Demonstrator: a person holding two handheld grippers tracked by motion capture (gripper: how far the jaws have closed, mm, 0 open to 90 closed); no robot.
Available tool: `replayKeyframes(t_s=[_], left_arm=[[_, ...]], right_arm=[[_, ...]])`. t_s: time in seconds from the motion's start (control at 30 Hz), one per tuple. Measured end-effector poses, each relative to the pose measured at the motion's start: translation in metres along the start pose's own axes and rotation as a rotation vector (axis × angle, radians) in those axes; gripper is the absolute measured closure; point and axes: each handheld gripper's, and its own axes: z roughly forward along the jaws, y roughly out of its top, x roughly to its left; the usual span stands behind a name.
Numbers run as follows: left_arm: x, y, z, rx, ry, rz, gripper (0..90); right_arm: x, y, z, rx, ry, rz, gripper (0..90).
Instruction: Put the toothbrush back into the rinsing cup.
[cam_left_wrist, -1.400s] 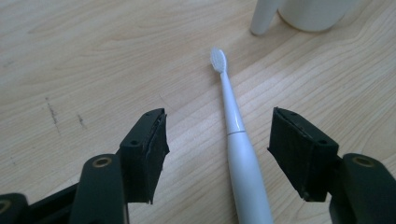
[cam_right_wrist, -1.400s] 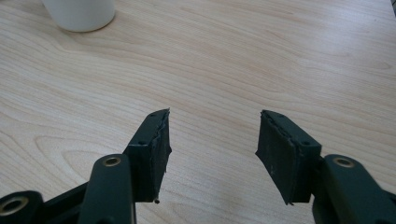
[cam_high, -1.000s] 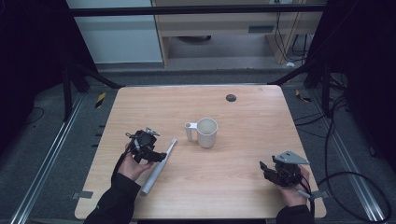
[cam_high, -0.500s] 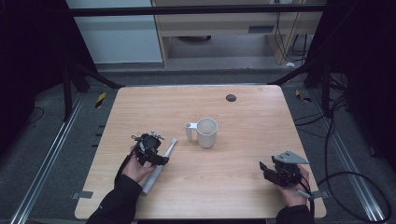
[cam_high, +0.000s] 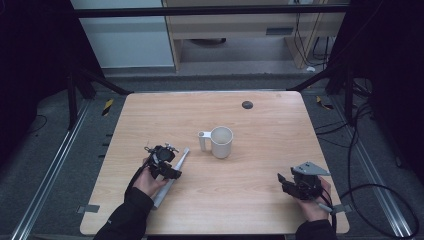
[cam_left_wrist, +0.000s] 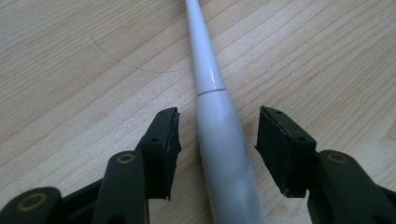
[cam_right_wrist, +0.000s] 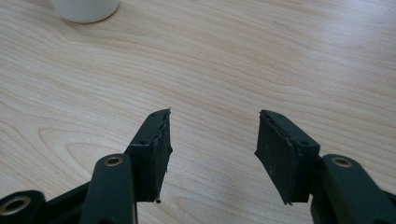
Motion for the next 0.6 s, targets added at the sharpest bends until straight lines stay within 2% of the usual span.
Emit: replayKeyframes(t_s=[0.33,0.6], left_arm=[[0.0009,0.0001,0.0044,0.024,-0.009,-0.004,56.9],[0.0018,0.0006,0.0041,0.025,-0.015,-0.009,62.2]], right_arm=[[-0.0001,0.0005,-0.0004,0.005,-0.006,0.015,43.6],[-0.0002,0.0008,-0.0001,0.006,-0.006,0.011,43.5]])
